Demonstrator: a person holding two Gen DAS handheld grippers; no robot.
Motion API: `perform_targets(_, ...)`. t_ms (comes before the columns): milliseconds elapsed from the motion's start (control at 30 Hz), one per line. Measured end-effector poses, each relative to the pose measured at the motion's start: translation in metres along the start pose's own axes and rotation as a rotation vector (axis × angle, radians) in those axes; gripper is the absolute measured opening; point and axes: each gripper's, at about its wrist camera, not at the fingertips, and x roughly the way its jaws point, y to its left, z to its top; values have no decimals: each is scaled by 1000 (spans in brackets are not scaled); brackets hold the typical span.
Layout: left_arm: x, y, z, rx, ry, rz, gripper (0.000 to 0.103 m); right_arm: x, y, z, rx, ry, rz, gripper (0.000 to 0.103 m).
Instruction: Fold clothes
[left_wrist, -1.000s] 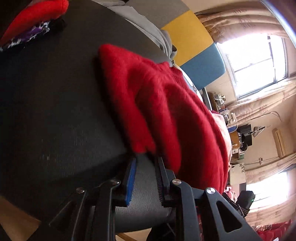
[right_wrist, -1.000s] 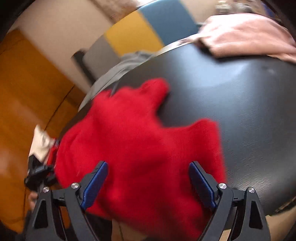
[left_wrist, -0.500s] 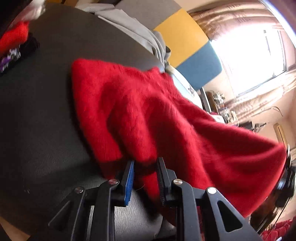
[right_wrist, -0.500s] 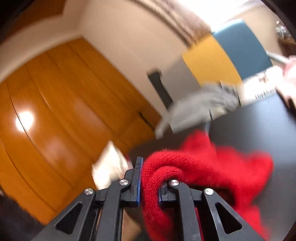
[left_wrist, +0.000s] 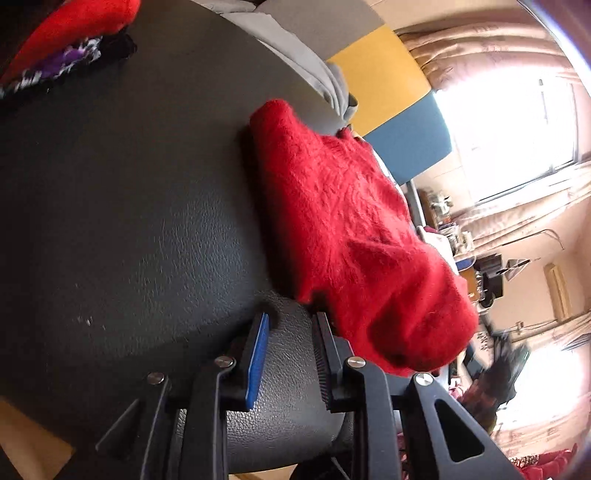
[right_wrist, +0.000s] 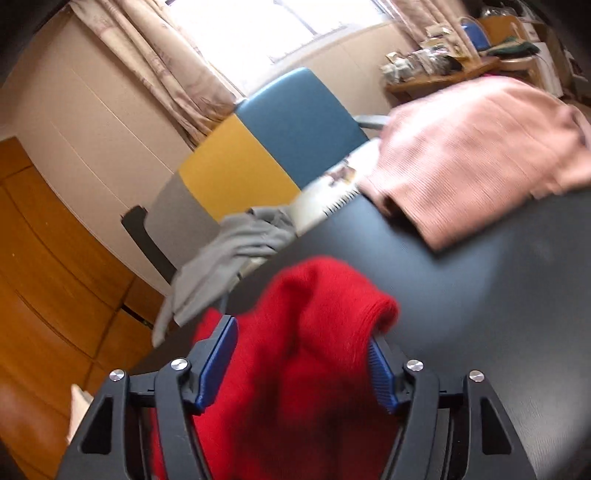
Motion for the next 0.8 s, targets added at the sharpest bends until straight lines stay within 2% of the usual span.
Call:
perform_targets(100, 3, -2, 0, -22, 9, -25, 24, -28, -11, -38, -53, 8, 10, 73)
perform_targets(133, 5, -3, 0, -35, 11, -43, 25, -27, -4, -51, -107, 51, 38, 78)
perform_targets(200, 12, -8, 0, -51, 16, -85, 27, -27, 9, -77, -215, 136, 95, 78)
perform_targets(333, 31, -15, 0, -92, 55, -146, 30, -8, 50, -123, -495, 243, 119, 76)
perform_targets(500, 44, -19, 8, -113, 49, -165, 31, 22, 100, -174, -833, 355, 125, 73)
perform_targets(633, 47, -20, 18, -93, -6, -163, 28, 50, 103, -177, -861, 377, 106, 73)
perform_targets(700, 49, -28, 26, -29, -34, -115, 13, 59, 104, -176, -869, 391, 95, 72)
perform_targets(733, 48, -32, 33, -25, -46, -125, 12, 64, 104, -176, -874, 398, 89, 64)
perform_targets(767, 47, -37, 40, -16, -60, -136, 9, 67, 104, -173, -846, 419, 103, 42)
perform_targets(800, 41, -47, 48, 11, -88, -146, 9, 66, 102, -164, -768, 461, 146, 25)
